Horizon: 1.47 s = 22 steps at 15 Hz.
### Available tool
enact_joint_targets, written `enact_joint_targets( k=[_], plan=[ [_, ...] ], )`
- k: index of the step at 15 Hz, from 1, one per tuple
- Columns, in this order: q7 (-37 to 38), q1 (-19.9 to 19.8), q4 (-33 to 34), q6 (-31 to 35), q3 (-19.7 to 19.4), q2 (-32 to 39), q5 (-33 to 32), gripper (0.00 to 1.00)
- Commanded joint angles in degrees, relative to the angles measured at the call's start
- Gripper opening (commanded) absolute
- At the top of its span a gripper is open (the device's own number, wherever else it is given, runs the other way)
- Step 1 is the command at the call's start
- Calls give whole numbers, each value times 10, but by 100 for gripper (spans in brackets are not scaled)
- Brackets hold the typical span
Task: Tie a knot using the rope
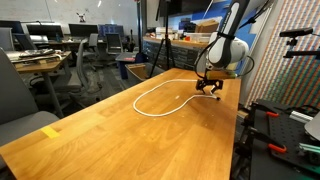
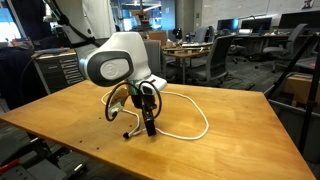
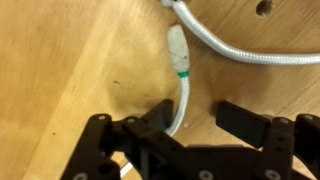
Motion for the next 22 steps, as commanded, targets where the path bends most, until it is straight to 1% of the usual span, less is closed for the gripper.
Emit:
enact_joint_targets(
  k=[1, 2, 3, 5, 6, 8, 10, 11, 12, 13, 14, 17, 19, 22],
  plan=[
    [-28, -3, 36, 15, 6, 29, 5, 22],
    [-33, -6, 38, 16, 9, 29, 6, 13],
    [-38, -10, 39, 17, 14, 26, 7, 8],
    [-51, -27, 38, 23, 32, 15, 14, 4],
    [-59, -40, 36, 25, 45, 6, 18, 3],
    [-79, -71, 31, 42, 79, -14, 27, 6],
    [-109, -106, 19, 58, 133, -51, 33, 8],
    [-118, -92, 9, 50, 138, -78, 23, 7],
    [-123, -72, 5, 37, 138, -101, 15, 9],
    [-125, -51, 7, 21, 139, -119, 9, 7],
    [-131, -36, 13, 11, 144, -132, 2, 7],
    [-124, 23, 32, -24, 168, -160, -19, 7],
    [-125, 52, 54, -50, 207, -161, -18, 7],
    [-142, 84, 107, -79, 288, -127, 18, 7]
  ],
)
